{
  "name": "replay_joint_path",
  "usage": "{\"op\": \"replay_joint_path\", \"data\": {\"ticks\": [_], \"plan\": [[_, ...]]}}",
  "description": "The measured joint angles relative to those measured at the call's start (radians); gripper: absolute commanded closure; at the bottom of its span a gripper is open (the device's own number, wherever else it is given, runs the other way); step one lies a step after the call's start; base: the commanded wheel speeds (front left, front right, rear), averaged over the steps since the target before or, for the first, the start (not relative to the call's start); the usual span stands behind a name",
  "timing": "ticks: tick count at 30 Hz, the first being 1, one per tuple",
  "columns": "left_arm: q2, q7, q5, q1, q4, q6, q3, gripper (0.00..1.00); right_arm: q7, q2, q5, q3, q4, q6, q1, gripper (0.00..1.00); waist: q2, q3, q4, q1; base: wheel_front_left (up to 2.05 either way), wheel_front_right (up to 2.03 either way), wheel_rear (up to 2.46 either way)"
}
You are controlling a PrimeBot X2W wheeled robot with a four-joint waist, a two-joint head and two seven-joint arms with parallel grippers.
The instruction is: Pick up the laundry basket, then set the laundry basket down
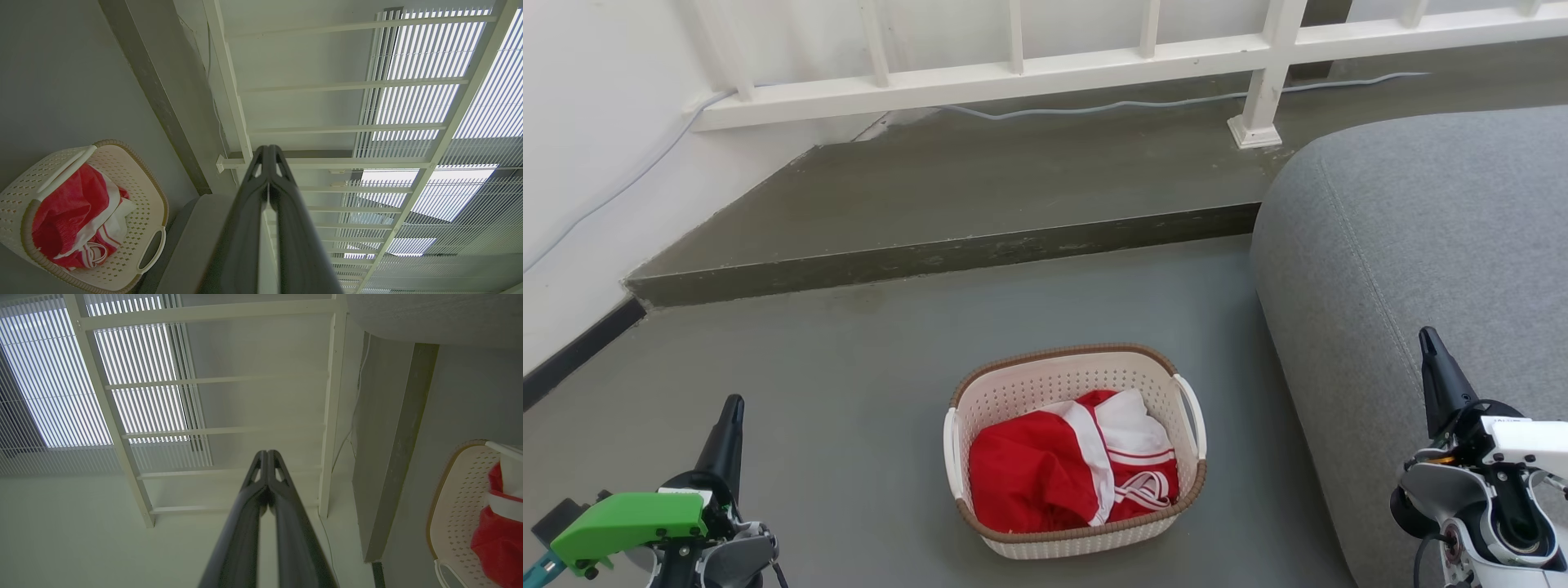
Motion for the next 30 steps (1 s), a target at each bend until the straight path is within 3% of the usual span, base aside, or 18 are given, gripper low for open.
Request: {"op": "replay_joint_path", "data": {"ticks": [30], "plan": [[0.0, 0.0, 0.0, 0.0, 0.0, 0.0, 0.001, 1.0, 0.0, 0.0, 0.0, -0.001, 0.0, 0.0, 0.0, 1.0, 0.0, 0.0, 0.0, 0.0001, 0.0, 0.0, 0.0]]}}
